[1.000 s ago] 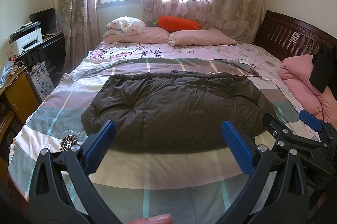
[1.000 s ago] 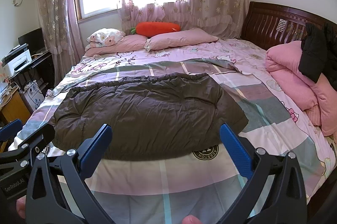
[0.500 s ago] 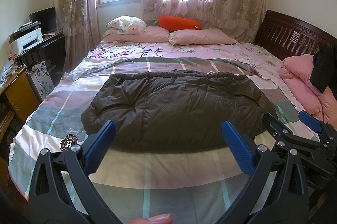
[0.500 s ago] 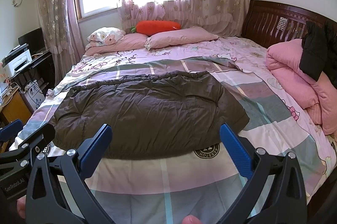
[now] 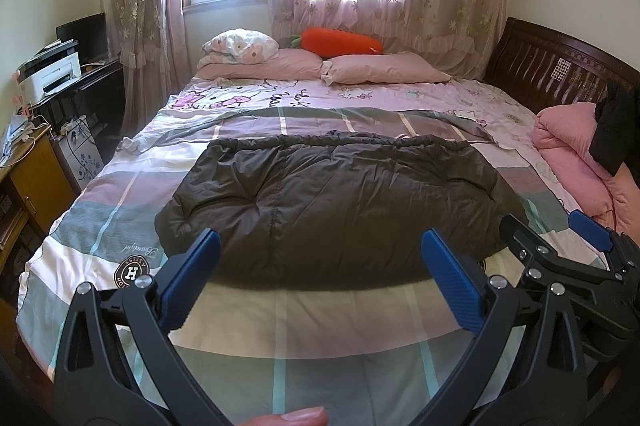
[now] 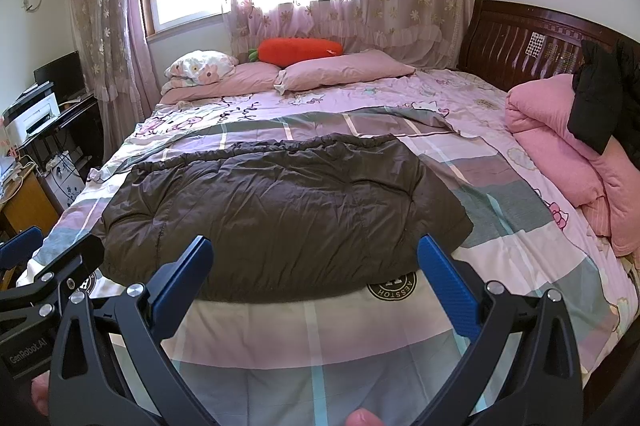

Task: Fold large clothes

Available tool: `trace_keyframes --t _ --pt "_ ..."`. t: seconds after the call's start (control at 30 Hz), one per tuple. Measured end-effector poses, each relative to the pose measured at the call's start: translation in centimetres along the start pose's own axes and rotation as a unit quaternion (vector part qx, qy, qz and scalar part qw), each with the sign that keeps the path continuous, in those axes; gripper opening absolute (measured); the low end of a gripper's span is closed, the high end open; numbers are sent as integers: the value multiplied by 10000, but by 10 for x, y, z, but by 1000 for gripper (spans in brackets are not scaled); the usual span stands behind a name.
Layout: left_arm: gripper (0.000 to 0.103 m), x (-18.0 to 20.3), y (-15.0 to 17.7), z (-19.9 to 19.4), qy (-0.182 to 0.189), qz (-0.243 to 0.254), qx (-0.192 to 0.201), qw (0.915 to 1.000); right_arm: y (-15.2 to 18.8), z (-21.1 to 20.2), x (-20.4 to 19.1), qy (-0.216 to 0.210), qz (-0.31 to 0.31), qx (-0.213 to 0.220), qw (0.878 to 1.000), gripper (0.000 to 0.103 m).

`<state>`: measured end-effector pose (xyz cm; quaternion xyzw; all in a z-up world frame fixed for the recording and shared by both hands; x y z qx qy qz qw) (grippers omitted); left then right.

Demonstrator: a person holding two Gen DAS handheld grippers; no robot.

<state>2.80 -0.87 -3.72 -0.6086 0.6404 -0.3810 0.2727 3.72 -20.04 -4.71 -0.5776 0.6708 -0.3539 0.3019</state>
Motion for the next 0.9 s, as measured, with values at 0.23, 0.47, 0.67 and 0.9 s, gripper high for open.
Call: trace_keyframes --t 0.23,0.47,0.67,0.9 --pt "101 0 2 1 -27 9 -2 10000 2 1 1 -2 -1 -18 10000 102" --pt "101 0 3 2 -47 43 -27 10000 6 3 3 35 -7 -50 10000 102" --pt "101 -4 2 8 11 -2 -296 9996 6 6 5 27 -44 -94 9999 102" --pt "101 -79 -32 6 -217 -1116 -271 9931 -10 51 3 74 -1 -704 9975 102"
Point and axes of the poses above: each gripper's, at about its wrist camera, not at the fingertips, and z roughly the way its jaws point, x to its right, y to its underside, the point moved 4 cm from there along z, roughly the way its jaws point, and after that the axes turned 9 degrees about y, right-handed, at the moved point
